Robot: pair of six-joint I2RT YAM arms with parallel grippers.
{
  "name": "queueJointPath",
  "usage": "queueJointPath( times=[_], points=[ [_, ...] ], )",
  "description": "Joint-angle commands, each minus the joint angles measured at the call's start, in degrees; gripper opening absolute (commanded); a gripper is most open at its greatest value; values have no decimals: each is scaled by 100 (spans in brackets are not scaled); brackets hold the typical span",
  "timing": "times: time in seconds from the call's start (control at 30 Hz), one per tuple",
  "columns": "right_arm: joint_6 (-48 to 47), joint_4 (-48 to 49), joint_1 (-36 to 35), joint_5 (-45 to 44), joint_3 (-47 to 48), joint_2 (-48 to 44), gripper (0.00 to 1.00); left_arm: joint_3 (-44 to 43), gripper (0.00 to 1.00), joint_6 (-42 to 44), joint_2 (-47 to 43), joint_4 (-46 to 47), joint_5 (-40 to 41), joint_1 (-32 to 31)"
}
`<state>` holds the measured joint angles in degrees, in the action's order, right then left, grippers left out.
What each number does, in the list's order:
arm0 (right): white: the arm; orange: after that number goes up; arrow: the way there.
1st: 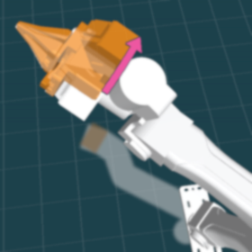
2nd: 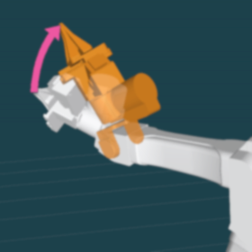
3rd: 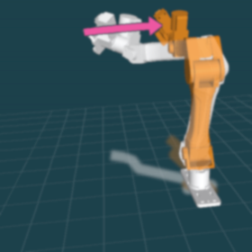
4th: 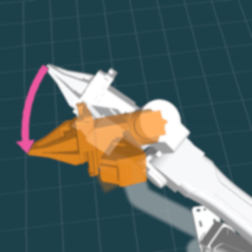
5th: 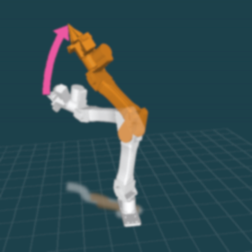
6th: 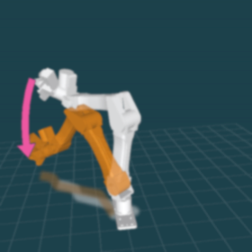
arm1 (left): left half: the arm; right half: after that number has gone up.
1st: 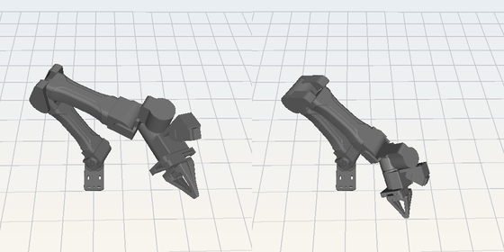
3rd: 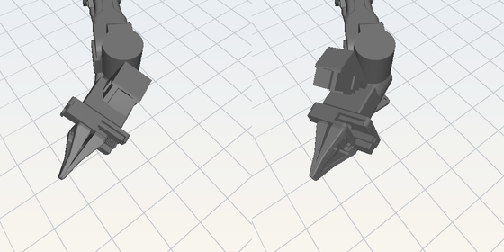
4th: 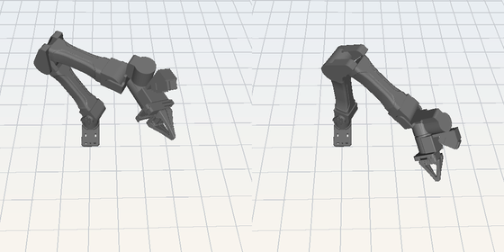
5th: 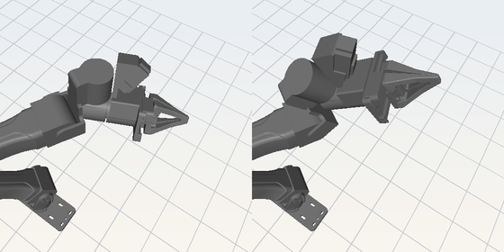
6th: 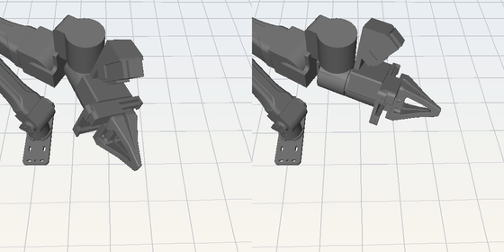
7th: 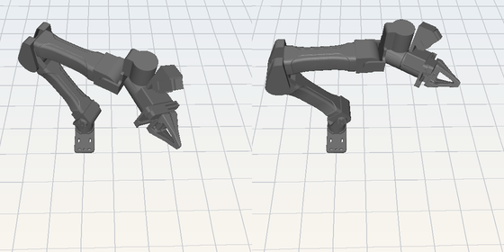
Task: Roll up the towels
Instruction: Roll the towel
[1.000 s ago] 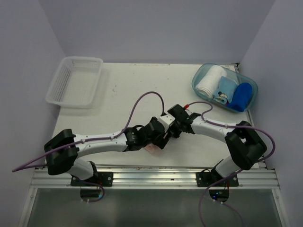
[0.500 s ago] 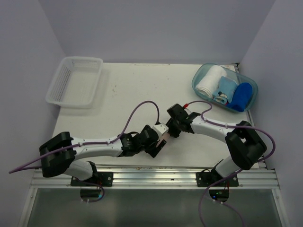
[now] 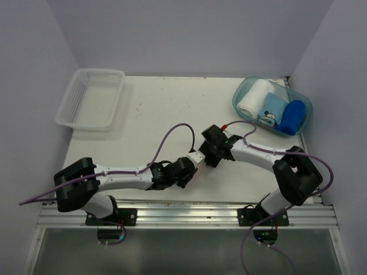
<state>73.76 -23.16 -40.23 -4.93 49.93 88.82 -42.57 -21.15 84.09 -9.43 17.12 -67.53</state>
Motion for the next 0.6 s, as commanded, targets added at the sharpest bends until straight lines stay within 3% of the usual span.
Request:
queueJointPath(
  times=[0.0, 0.13, 0.23, 0.57],
  points=[
    [-177, -57, -20, -131, 201, -92, 58, -68, 32, -118, -156, 81, -322, 168],
    [-326, -40, -11, -114, 245, -171, 64, 345, 28, -337, -490, 712, -2066, 923],
    [-388, -40, -20, -131, 201, -303, 68, 618, 28, -609, -596, 1142, -2904, 1592],
    [-327, 469, -29, -122, -440, -1093, 75, 1575, 27, -1945, -227, 2726, -4674, 2594]
  ],
)
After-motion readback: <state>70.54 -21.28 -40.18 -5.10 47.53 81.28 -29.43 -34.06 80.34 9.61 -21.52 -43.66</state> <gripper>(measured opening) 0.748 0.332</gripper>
